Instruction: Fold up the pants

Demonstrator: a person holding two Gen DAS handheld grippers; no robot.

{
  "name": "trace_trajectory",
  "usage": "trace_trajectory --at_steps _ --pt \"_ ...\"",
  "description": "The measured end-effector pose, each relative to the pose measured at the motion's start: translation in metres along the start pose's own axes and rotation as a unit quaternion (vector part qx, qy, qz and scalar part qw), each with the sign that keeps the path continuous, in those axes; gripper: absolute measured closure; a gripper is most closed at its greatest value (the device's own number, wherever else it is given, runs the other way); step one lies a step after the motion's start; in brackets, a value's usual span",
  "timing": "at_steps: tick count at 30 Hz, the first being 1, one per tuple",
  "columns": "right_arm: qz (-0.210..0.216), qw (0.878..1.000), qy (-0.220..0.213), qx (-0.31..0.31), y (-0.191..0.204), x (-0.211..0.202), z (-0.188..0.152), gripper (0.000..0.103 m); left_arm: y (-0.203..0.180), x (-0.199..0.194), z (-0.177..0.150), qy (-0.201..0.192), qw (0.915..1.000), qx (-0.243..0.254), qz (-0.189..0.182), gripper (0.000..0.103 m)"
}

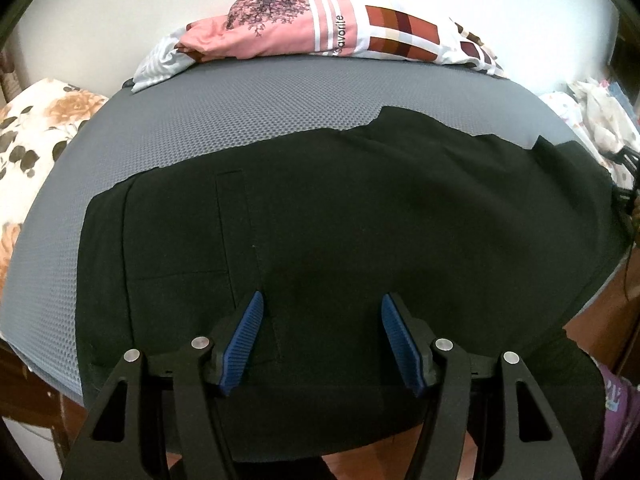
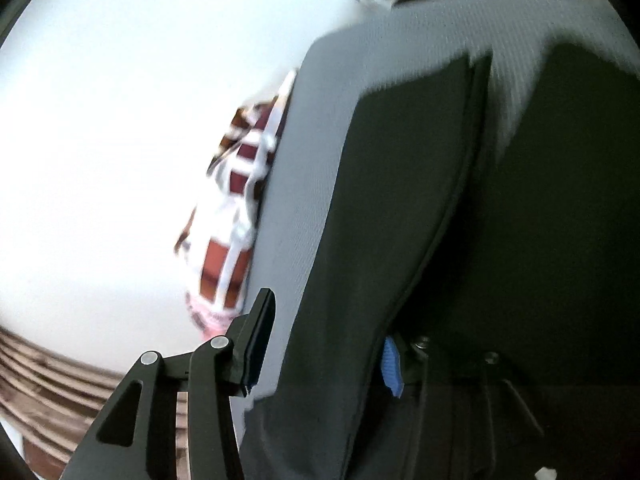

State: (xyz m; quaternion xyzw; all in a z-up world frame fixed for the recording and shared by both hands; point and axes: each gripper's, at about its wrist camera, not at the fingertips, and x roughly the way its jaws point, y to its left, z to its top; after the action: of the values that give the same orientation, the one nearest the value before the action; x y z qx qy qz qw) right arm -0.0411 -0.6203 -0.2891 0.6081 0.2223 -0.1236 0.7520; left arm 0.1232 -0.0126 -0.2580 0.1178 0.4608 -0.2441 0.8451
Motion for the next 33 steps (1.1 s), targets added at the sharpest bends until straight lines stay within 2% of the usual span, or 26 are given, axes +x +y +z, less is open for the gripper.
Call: trace_trajectory --at_steps 1,2,4,6,9,13,16,18,23,31,33 --pt "-0.01 1.0 0.003 -0.006 0.001 0.001 0.007 0.082 0.0 0.0 0.0 0.0 1.0 0.001 0.0 0.039" --pt "-0.033 0.999 0.005 -0.012 0.0 0.003 0.015 0.091 0.0 0.0 0.0 0.001 1.0 0.001 0.0 0.039" --pt "-0.056 0.998 0.0 -0.025 0.002 0.0 0.023 0.097 0.0 0.0 0.001 0.002 1.0 0.0 0.0 0.038" --pt "-0.067 0.996 -0.01 -0.055 0.014 -0.011 0.024 0.098 -0.002 0.0 0.001 0.002 1.0 0.001 0.0 0.037" --pt "-0.062 0.994 -0.032 -0.085 0.026 -0.037 0.018 0.098 -0.004 0.002 0.002 0.0 1.0 0.003 0.002 0.035" --pt "-0.046 0.995 -0.049 -0.07 0.014 -0.083 0.004 0.098 -0.004 0.003 0.003 0.0 1.0 0.006 0.0 0.034" --pt "-0.064 0.995 -0.042 -0.062 -0.011 -0.104 -0.008 0.098 -0.003 0.003 0.002 -0.003 0.9999 0.01 -0.002 0.033" --pt "-0.075 0.996 -0.035 -0.046 -0.03 -0.111 -0.012 0.098 -0.003 0.003 0.002 -0.004 0.9999 0.014 -0.002 0.032" --pt "-0.066 0.997 -0.04 -0.007 -0.057 -0.117 -0.018 0.098 -0.004 0.004 0.002 -0.005 0.9997 0.022 -0.002 0.03" --pt "-0.07 0.996 -0.049 -0.014 -0.055 -0.13 -0.022 0.098 -0.001 0.004 0.0 -0.012 0.9995 0.027 -0.007 0.028" --pt "-0.068 0.997 -0.044 0.005 -0.067 -0.133 -0.02 0.098 -0.002 0.004 -0.001 -0.014 0.9995 0.029 -0.008 0.028"
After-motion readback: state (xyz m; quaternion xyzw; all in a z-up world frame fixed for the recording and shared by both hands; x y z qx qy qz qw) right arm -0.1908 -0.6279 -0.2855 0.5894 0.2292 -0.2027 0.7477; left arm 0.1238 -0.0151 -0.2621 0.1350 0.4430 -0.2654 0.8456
